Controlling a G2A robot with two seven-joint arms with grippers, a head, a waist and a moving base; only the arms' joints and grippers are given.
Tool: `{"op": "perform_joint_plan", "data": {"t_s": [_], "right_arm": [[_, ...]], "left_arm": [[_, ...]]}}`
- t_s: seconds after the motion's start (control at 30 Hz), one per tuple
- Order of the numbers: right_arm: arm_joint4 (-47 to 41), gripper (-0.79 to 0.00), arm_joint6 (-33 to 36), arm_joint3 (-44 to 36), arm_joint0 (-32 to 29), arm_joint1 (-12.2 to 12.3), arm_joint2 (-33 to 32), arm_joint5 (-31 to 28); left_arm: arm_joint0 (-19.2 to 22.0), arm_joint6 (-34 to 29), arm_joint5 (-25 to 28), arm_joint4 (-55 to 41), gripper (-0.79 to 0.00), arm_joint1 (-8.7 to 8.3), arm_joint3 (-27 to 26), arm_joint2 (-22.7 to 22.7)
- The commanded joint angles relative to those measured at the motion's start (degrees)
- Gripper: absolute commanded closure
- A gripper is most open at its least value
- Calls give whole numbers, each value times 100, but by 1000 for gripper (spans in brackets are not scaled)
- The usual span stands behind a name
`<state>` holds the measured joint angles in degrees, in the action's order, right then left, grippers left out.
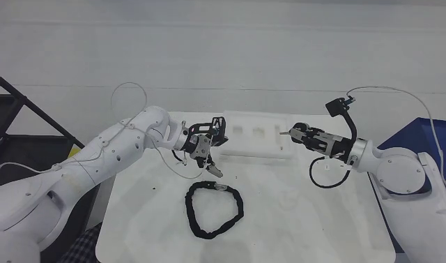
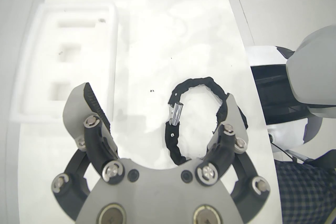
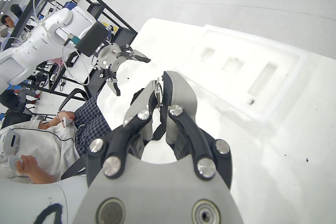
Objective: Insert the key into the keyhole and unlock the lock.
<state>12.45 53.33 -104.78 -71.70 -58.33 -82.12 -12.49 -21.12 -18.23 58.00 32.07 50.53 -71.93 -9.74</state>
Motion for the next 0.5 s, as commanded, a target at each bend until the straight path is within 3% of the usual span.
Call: {"op": "perform_joint_plan", "data": {"t_s": [0.0,0.1,0.47], "right_arm": [[0,0,0,0,0,0,0,0],[0,0,0,0,0,0,0,0],[0,0,0,0,0,0,0,0]], "left_arm": [[11,-285,0,-183,-785,22,24,0],[-3,-698,0,-446,-785,56,61,0],[-3,-698,0,-446,-785,56,61,0]]}}
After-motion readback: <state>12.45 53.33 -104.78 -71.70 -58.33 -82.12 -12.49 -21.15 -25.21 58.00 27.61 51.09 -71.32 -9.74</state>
